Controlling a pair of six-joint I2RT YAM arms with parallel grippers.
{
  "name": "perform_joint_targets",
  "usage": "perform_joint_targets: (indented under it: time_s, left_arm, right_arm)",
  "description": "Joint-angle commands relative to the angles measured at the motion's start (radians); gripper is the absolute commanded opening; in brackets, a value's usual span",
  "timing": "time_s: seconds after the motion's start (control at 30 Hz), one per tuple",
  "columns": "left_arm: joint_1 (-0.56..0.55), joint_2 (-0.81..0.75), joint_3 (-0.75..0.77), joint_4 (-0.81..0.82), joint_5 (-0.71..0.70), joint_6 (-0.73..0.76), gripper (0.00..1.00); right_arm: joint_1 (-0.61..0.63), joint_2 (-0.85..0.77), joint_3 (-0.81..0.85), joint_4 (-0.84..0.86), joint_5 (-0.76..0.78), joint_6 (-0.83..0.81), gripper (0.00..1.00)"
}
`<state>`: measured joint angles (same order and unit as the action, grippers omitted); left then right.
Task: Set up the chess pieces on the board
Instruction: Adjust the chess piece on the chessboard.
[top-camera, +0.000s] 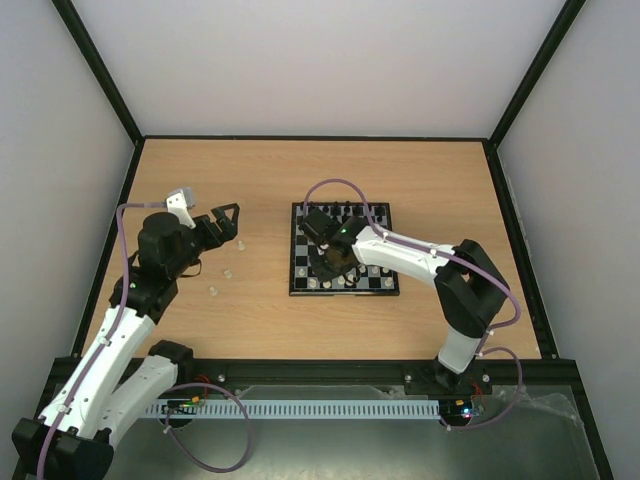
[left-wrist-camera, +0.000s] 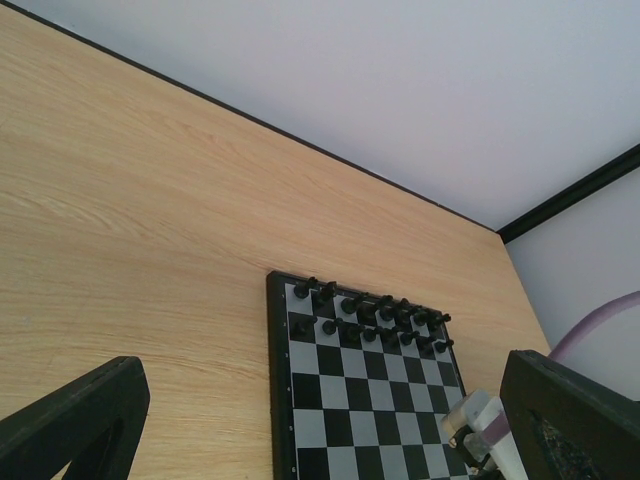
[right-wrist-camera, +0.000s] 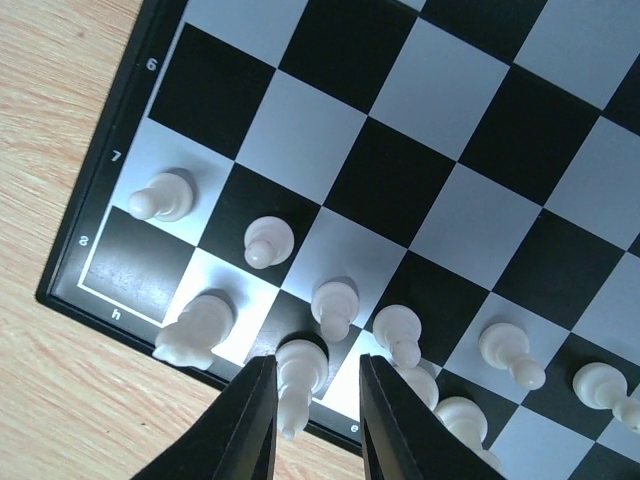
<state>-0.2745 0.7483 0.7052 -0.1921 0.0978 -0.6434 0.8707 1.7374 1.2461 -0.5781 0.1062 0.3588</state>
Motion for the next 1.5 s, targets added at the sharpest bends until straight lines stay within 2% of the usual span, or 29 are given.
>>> perform_joint_targets:
  time_s: [0.0, 0.53, 0.97, 1.47]
  left_arm:
    - [0.005, -0.006, -0.011, 0.023, 0.013, 0.004, 1.0]
    - [0.007, 0.001, -0.014, 0.029, 0.011, 0.005, 0.99]
    - [0.009, 0.01, -0.018, 0.039, 0.014, 0.005, 1.0]
    - [0.011, 0.016, -0.017, 0.046, 0.017, 0.003, 0.99]
  right_arm:
    - [0.006, 0.027, 0.005, -0.059, 0.024, 0.01, 0.24]
    - [0.006, 0.093, 0.024, -0.031, 0.02, -0.012, 0.2]
    - [-0.017, 0.1, 0.046, -0.013, 0.051, -0.017, 0.2]
    - [-0.038, 0.121, 0.061, -0.002, 0.037, -0.035, 0.11]
